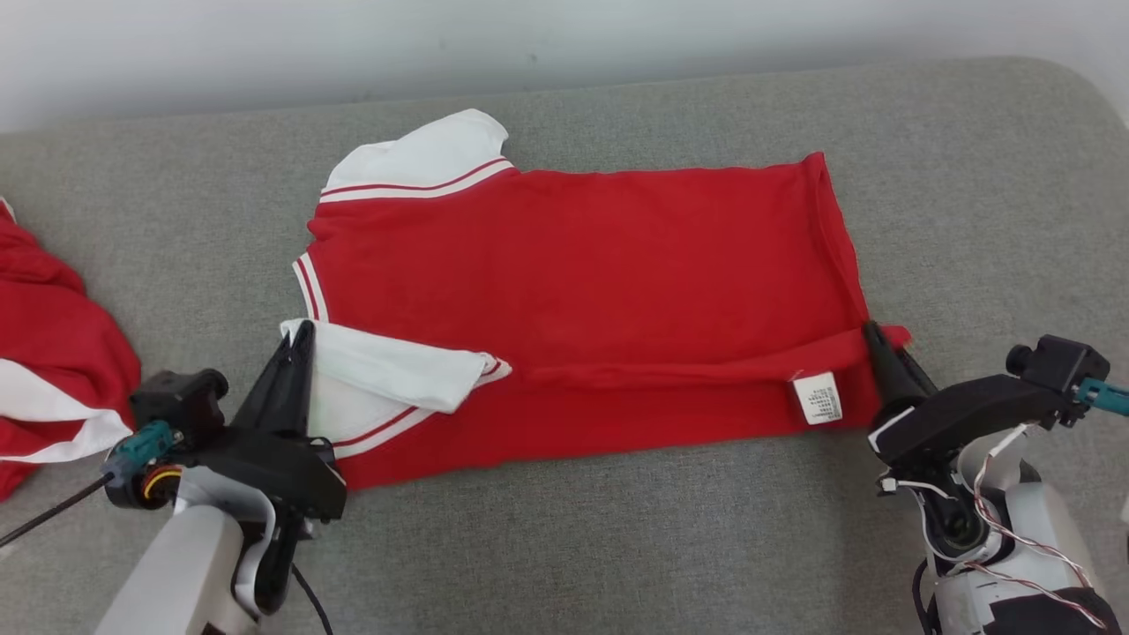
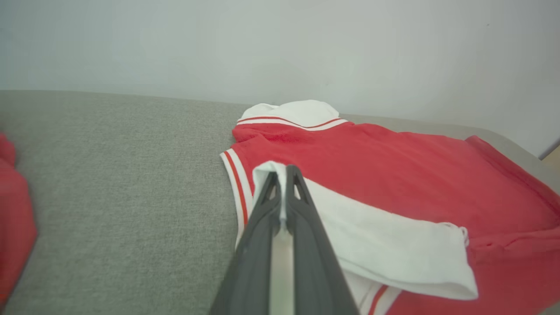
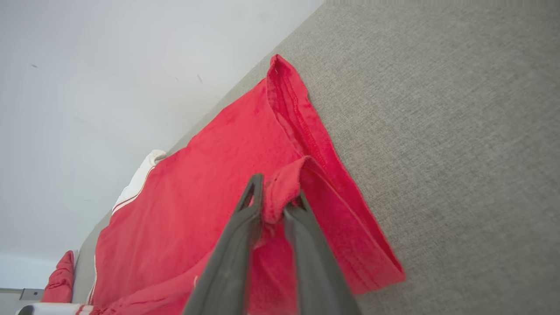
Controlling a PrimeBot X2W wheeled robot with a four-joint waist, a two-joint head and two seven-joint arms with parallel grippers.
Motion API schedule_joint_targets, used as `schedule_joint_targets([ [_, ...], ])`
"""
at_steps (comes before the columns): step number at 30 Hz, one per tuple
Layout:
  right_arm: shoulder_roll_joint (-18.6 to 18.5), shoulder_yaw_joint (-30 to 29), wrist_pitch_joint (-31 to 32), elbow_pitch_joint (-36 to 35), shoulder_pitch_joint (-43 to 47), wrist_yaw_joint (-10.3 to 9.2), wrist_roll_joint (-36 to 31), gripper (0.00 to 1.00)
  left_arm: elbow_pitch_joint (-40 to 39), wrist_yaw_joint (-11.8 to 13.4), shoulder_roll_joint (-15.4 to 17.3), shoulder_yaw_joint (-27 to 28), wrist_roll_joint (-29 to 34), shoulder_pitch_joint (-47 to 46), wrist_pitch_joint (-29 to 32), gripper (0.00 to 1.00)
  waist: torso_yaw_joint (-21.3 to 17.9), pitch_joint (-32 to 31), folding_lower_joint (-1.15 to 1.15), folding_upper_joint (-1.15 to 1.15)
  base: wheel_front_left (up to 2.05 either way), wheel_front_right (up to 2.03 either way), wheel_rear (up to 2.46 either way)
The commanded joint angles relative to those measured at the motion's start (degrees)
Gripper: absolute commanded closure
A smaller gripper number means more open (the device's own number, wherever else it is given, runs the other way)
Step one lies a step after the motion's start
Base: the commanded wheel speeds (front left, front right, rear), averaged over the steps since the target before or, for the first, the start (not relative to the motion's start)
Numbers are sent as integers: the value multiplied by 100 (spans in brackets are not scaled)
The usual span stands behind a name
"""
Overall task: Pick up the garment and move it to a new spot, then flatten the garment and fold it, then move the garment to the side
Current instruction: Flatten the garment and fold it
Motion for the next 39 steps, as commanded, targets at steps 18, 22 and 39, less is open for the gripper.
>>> schedule_joint_targets([
  [18,-842,688,-1106,-12,873,5,-714,0,51,-128,-296,474,493,1130,-211,0,278,-333,-1,-1,0,0,0],
  [22,-960,862,-1254,114,770,5,-911,0,50,-97,-349,438,651,1279,-212,0,302,-268,-1,-1,0,0,0],
  [39,-1084,1559,-1666,1438,155,5,-1299,100,1068,-179,-580,239,513,750,-204,100,312,-84,-1,-1,0,0,0],
])
